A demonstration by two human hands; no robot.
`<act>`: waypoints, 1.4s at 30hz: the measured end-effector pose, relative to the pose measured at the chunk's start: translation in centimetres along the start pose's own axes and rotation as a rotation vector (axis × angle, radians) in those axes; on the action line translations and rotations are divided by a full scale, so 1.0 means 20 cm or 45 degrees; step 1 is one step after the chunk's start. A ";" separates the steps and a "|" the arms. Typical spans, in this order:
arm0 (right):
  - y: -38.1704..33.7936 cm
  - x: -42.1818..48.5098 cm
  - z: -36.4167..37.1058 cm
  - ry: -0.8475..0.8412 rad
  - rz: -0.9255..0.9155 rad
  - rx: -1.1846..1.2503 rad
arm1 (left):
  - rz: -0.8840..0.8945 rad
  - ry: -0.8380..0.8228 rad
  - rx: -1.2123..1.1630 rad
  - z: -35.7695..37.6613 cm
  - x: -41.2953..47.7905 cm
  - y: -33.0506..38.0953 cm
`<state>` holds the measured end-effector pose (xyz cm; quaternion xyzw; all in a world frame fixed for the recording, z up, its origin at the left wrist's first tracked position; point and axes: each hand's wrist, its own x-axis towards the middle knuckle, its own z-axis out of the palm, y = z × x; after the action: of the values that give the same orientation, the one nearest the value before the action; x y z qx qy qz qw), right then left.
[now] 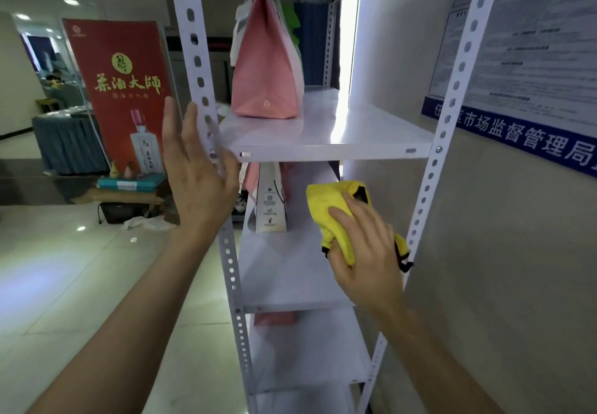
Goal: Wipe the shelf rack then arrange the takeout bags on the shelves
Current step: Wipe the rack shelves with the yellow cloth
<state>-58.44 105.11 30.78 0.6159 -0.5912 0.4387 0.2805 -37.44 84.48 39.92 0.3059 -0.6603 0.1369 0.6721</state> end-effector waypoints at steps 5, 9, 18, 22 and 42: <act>0.09 -0.43 0.32 -0.365 0.282 -0.002 | -0.436 -0.357 -0.218 -0.07 -0.55 -0.12; 0.12 -0.43 0.54 -0.579 0.346 -0.064 | -0.811 -0.646 -0.318 -0.12 -0.84 -0.14; 0.19 -0.51 0.83 -1.089 0.466 -0.142 | -0.830 -0.912 -0.079 -0.10 -0.98 -0.20; 0.20 -0.52 0.77 -1.107 0.453 -0.078 | -0.840 -0.915 -0.082 -0.10 -0.97 -0.19; -0.60 -0.53 0.71 -1.358 0.135 0.218 | -0.621 -1.854 0.141 -0.56 -0.93 -0.81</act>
<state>-42.87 99.66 17.19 0.7430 -0.6441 0.1254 -0.1320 -20.59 82.68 18.84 0.4890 -0.8422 -0.2182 0.0626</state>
